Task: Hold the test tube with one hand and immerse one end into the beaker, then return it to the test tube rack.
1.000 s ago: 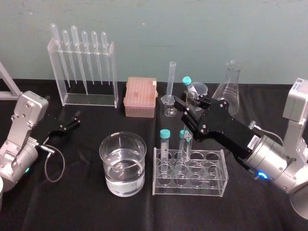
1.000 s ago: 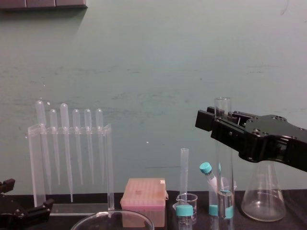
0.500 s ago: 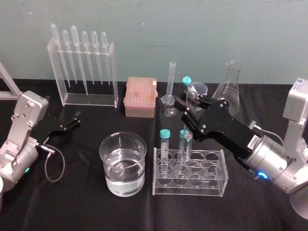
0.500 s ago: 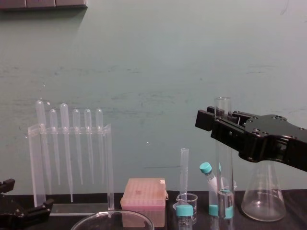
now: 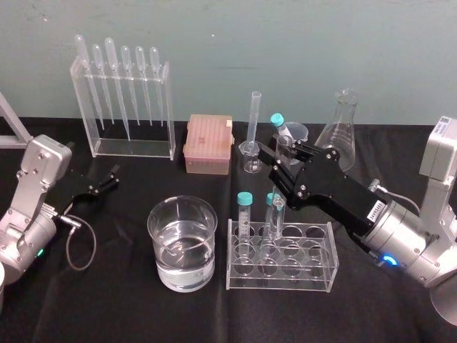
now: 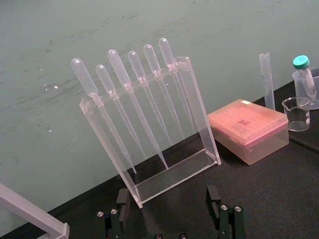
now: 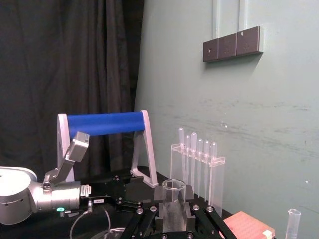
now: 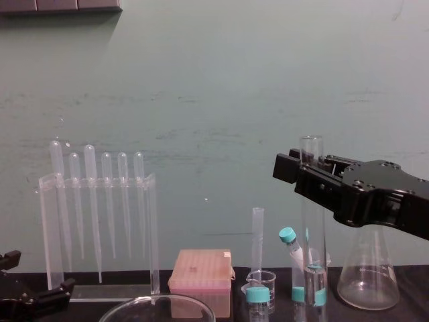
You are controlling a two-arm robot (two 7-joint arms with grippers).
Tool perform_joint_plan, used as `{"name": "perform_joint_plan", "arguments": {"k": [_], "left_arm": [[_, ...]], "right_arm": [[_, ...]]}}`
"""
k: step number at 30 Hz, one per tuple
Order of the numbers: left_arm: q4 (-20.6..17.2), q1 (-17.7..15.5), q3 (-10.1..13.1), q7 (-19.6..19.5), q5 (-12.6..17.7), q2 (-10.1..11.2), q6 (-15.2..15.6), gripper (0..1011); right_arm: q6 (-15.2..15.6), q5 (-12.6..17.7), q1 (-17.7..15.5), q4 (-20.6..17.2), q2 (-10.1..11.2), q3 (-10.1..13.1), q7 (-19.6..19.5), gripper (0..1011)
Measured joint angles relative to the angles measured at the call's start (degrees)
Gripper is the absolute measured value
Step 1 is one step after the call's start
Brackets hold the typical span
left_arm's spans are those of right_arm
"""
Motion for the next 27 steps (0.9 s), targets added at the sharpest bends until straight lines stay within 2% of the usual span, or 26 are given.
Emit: {"name": "perform_joint_plan", "arguments": {"k": [13,18,21,22,27], "left_arm": [[0.0,0.0,0.0,0.0,0.0,0.0,0.0,1000],[0.0,0.0,0.0,0.0,0.0,0.0,0.0,1000],[0.0,0.0,0.0,0.0,0.0,0.0,0.0,1000],[0.0,0.0,0.0,0.0,0.0,0.0,0.0,1000],[0.0,0.0,0.0,0.0,0.0,0.0,0.0,1000]], "right_arm": [[-0.5,0.2,1.0,-1.0,0.5,0.3,0.5,224],[-0.9,1.2,4.4,-0.5,0.5,0.0,2.9,224],[-1.0,1.9,8.1,1.4,-0.1,-1.5,5.3,225],[-1.0,1.9,8.1,1.4,-0.1,-1.5,5.3,224],[-1.1,3.3,13.2,4.8,-1.6,-4.2,9.0,225]]}}
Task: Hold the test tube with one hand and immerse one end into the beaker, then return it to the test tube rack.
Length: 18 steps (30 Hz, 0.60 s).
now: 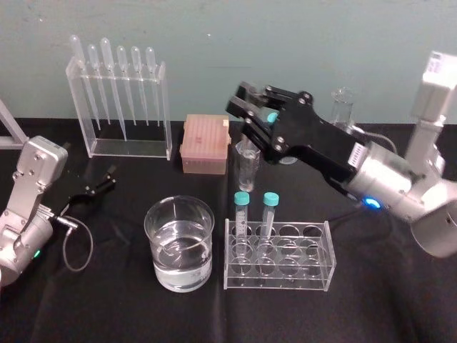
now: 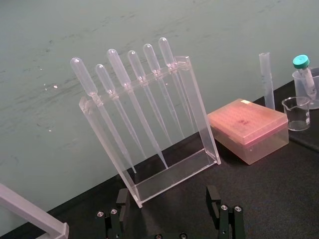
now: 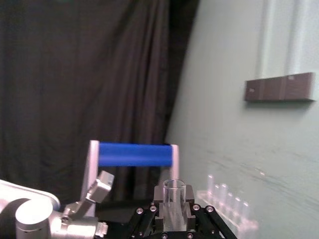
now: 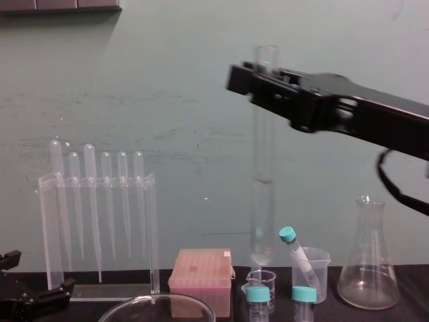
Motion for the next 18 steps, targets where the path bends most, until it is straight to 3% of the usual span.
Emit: {"name": "perform_joint_plan", "arguments": {"k": [9,18], "left_arm": [[0.0,0.0,0.0,0.0,0.0,0.0,0.0,1000],[0.0,0.0,0.0,0.0,0.0,0.0,0.0,1000]], "right_arm": [[0.2,1.5,8.3,7.5,-3.0,-5.1,6.5,225],[-0.1,3.2,12.1,12.7,-6.1,-9.1,10.4,224]]}}
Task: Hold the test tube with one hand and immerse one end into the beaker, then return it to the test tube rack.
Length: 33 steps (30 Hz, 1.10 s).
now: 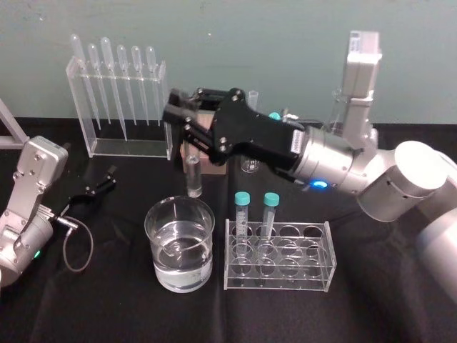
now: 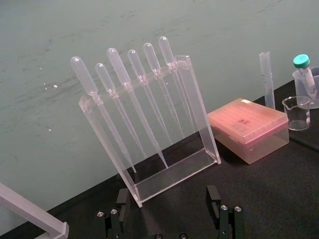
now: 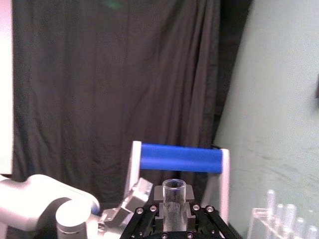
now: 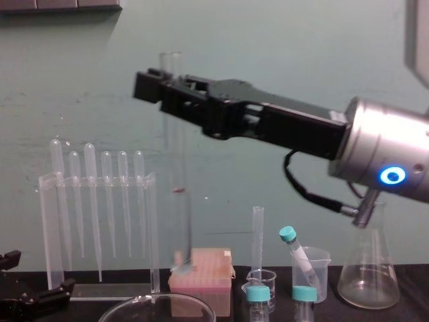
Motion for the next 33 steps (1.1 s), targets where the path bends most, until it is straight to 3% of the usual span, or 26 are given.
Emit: {"name": "perform_joint_plan", "arguments": {"k": [11,33], "left_arm": [[0.0,0.0,0.0,0.0,0.0,0.0,0.0,1000],[0.0,0.0,0.0,0.0,0.0,0.0,0.0,1000]], "right_arm": [[-0.4,2.4,0.5,5.4,-1.8,-3.4,2.3,224],[-2.8,2.7,2.4,17.4,-5.2,-5.3,5.9,224]]}}
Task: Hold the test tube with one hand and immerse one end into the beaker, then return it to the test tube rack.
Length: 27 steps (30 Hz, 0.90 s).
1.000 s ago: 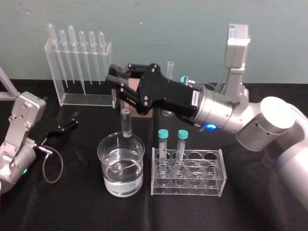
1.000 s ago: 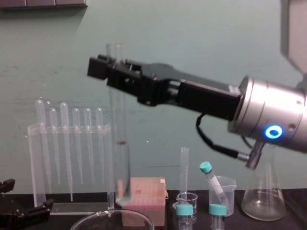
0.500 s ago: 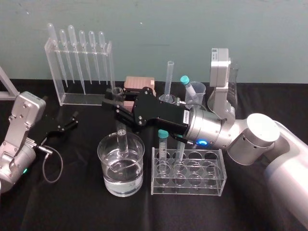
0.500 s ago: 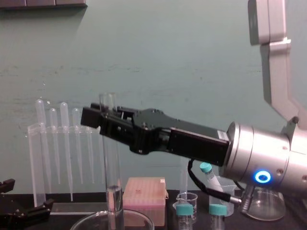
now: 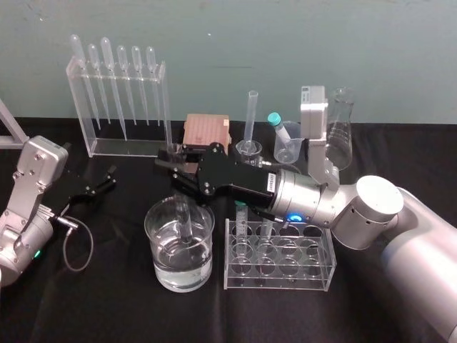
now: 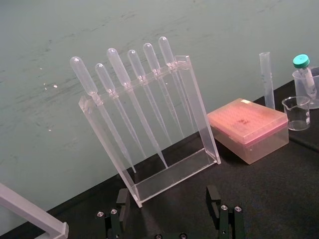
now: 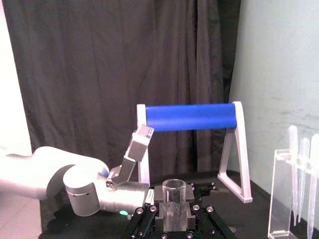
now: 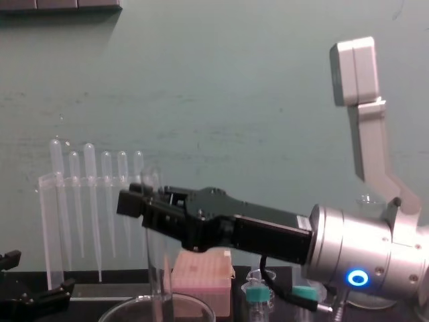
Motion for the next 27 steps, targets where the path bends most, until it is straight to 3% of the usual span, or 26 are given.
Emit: {"name": "perform_joint_plan", "arguments": {"k": [10,27], "left_arm": [[0.0,0.0,0.0,0.0,0.0,0.0,0.0,1000],[0.0,0.0,0.0,0.0,0.0,0.0,0.0,1000]], "right_arm": [[1.0,-0.2,-0.2,2.6,-0.8,-0.7,0.7,224],[1.8,-1.1,-0.5,3.7,-0.7,-0.5,0.6,225]]}}
